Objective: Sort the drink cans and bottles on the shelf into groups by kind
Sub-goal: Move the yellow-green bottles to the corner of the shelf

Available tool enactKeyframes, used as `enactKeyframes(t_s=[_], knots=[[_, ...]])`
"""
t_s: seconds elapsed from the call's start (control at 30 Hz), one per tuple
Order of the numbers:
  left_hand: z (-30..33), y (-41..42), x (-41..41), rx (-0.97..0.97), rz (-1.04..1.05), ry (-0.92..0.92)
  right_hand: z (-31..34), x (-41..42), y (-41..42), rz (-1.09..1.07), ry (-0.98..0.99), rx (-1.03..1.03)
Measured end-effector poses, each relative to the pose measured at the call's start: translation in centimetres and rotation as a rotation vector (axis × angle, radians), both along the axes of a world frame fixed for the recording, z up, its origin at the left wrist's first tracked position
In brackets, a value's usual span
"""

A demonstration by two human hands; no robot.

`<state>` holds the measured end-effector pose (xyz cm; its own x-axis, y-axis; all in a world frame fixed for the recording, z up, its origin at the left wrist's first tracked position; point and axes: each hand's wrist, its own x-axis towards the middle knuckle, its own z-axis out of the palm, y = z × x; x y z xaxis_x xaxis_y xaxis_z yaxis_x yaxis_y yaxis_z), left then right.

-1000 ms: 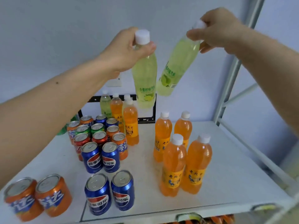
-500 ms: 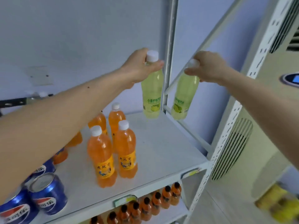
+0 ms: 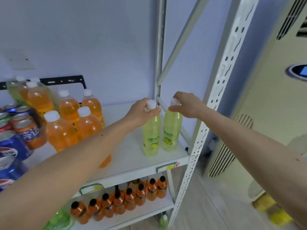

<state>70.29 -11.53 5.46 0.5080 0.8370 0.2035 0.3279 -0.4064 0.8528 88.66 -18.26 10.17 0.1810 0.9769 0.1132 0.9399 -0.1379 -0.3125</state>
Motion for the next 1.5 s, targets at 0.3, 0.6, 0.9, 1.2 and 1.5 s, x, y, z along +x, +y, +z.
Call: enactKeyframes(t_s=[0.3, 0.6, 0.9, 1.2, 1.5], knots=[[-1.7, -0.2, 0.5, 0.075, 0.081, 0.107, -0.3, 0.3, 0.7, 0.018, 0.018, -0.039], [-2.4, -1.5, -0.1, 0.079, 0.024, 0.173, 0.7, -0.2, 0.5, 0.007, 0.023, -0.110], [4.9, -2.0, -8.8, 0.206, 0.113, 0.093, 9.4, -8.0, 3.1, 0.172, 0.029, 0.225], [12.7, 0.3, -30.0, 0.541, 0.379, 0.439, 14.0, -27.8, 9.5, 0.486, -0.151, 0.300], [12.1, 4.7, -53.2, 0.468, 0.568, 0.792, 12.4, -46.5, 18.1, 0.517, -0.155, 0.210]])
